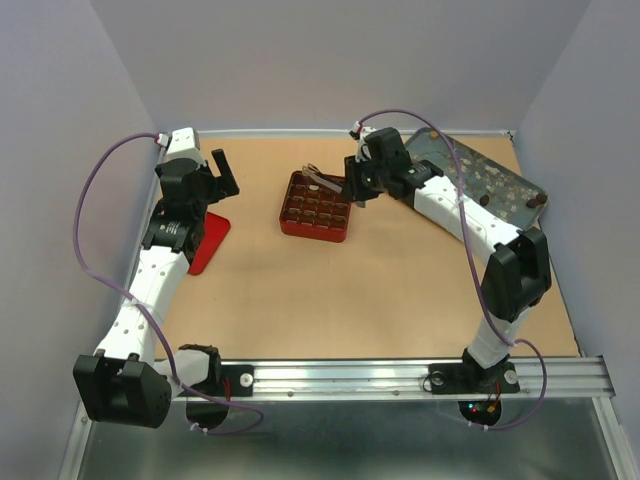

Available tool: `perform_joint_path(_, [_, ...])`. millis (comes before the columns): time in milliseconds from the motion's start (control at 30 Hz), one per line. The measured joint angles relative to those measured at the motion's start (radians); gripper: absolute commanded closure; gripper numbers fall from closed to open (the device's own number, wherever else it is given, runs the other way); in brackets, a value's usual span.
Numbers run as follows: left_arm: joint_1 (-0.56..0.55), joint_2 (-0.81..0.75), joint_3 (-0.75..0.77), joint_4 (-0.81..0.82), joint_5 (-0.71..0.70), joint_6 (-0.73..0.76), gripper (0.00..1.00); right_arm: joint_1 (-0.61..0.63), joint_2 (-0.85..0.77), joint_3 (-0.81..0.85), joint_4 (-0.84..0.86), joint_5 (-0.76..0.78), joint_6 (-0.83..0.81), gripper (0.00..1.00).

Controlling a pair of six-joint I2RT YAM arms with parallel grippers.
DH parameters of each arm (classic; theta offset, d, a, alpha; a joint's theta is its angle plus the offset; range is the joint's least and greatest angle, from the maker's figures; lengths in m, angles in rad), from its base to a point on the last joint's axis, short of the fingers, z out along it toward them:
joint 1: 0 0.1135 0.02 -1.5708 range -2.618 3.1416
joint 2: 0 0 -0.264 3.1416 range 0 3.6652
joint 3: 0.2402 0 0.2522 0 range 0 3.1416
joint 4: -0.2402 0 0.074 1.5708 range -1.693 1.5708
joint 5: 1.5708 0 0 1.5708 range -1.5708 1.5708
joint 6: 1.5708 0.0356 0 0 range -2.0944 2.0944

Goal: Pack the chocolate

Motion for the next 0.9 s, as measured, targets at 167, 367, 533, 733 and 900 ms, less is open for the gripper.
perform_joint_path(167, [0.0, 0.0, 0.0, 0.0, 0.0, 0.0, 0.01, 0.004, 0.006, 0.019, 0.0, -0.003, 0.0, 0.78])
perform_joint_path(367, [0.0, 0.0, 0.0, 0.0, 0.0, 0.0, 0.01, 0.014, 0.021, 0.049, 0.003, -0.014, 0.0, 0.78])
perform_joint_path(533, [0.0, 0.0, 0.0, 0.0, 0.0, 0.0, 0.01, 0.021, 0.028, 0.053, 0.002, -0.018, 0.0, 0.73])
perform_joint_path(733, [0.0, 0.0, 0.008, -0.004, 0.0, 0.001, 0.01, 0.021, 0.04, 0.07, 0.002, -0.017, 0.0, 0.69])
perform_joint_path(900, [0.0, 0.0, 0.013, -0.005, 0.0, 0.002, 0.01, 0.021, 0.04, 0.07, 0.002, -0.017, 0.0, 0.69])
